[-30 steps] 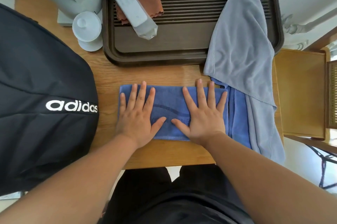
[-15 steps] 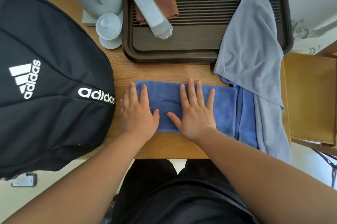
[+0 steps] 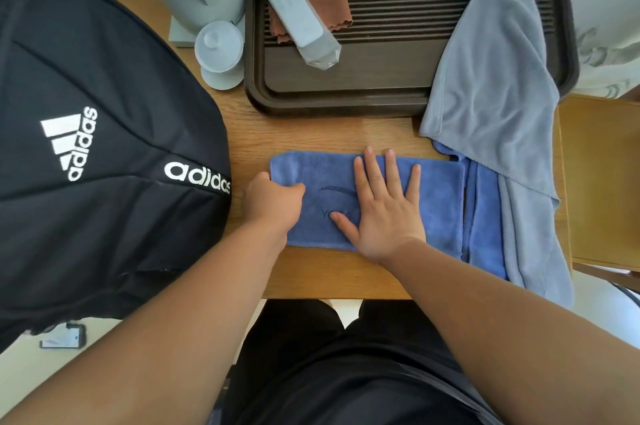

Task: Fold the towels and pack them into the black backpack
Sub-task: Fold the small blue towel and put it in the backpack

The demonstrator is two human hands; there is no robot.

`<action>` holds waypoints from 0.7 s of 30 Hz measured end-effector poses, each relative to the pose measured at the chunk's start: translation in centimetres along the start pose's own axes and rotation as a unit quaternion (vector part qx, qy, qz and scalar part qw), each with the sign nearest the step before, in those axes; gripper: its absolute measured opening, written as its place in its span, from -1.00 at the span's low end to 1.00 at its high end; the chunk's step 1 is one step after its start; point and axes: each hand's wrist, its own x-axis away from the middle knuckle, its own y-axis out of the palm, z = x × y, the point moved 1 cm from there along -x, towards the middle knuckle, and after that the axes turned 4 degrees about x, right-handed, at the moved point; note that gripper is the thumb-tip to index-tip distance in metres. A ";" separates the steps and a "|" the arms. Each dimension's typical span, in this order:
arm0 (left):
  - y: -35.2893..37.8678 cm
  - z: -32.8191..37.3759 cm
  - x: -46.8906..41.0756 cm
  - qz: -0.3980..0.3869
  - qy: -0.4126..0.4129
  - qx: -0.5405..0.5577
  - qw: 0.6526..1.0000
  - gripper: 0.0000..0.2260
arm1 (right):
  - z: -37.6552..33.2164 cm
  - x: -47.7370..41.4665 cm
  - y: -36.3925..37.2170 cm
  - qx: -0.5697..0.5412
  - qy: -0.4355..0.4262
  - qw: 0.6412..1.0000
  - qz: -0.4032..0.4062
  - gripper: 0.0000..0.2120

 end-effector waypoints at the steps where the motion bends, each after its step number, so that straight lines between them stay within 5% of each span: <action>1: 0.0 0.2 0.1 -0.008 -0.015 0.012 1.000 -0.78 | 0.0 0.0 0.0 0.000 -0.002 1.000 -0.002 -0.11; 14: -2.2 2.2 2.1 -0.075 -0.079 0.085 0.990 -0.67 | 0.2 -0.1 -0.9 0.008 -0.012 0.999 -0.050 -0.13; 21: -2.0 3.8 5.8 -0.089 0.070 0.069 0.991 -0.89 | 2.0 0.2 -2.9 -0.126 -0.056 0.989 -0.046 -0.25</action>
